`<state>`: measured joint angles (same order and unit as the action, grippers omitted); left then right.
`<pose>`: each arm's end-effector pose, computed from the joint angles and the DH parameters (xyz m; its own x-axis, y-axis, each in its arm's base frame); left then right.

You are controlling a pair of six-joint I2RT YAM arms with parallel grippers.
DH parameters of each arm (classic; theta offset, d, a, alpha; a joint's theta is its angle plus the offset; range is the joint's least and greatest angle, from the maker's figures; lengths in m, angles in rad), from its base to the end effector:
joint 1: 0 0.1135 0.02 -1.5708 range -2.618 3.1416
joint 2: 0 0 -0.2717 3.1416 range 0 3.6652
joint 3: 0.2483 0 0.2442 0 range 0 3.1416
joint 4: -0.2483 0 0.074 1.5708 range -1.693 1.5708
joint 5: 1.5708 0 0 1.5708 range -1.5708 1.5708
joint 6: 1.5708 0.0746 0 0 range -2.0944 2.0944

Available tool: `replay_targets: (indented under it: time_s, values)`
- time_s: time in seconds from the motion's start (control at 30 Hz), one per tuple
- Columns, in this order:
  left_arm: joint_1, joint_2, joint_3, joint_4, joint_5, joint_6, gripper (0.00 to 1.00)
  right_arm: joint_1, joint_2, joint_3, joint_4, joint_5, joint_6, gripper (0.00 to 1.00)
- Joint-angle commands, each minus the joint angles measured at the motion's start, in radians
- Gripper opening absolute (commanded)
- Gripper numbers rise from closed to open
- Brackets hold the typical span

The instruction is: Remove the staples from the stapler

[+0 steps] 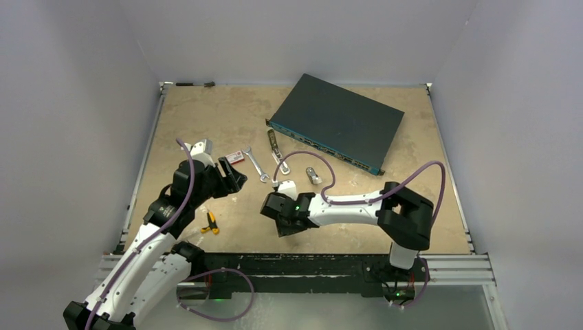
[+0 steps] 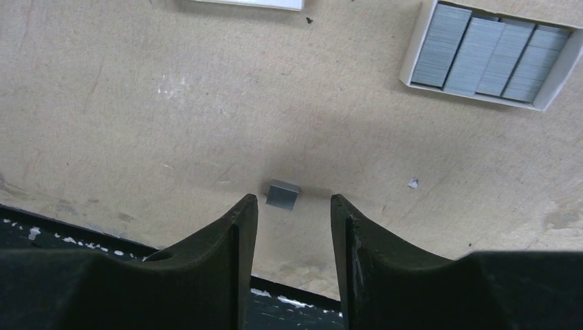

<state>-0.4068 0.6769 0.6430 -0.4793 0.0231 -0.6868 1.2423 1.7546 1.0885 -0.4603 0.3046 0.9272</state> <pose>0.1612 -0.0713 0.2627 -0.6112 -0.4269 -0.6665 0.0343 0.8270 -0.5611 0.1358 0.3290 0.1505 -0.8638 -0.1690 -0.4746 -0.2839 0.9415 0.1814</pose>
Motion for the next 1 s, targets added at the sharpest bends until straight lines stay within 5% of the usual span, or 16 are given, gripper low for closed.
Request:
replay_targets:
  time_s: [0.0, 0.4, 0.7, 0.97]
  values:
    - [0.005, -0.003, -0.002, 0.028, 0.012, 0.016, 0.61, -0.003, 0.016, 0.047, -0.011, 0.023, 0.017, 0.46]
    - [0.005, -0.004, -0.001, 0.028, 0.015, 0.015, 0.61, -0.002, 0.051, 0.067, -0.057, 0.064, 0.001, 0.27]
    - [0.005, 0.002, -0.001, 0.031, 0.012, 0.017, 0.61, 0.001, 0.041, 0.065, -0.087, 0.065, 0.005, 0.33]
    - [0.005, 0.003, -0.002, 0.032, 0.012, 0.019, 0.61, 0.003, 0.026, 0.057, -0.088, 0.064, 0.003, 0.24]
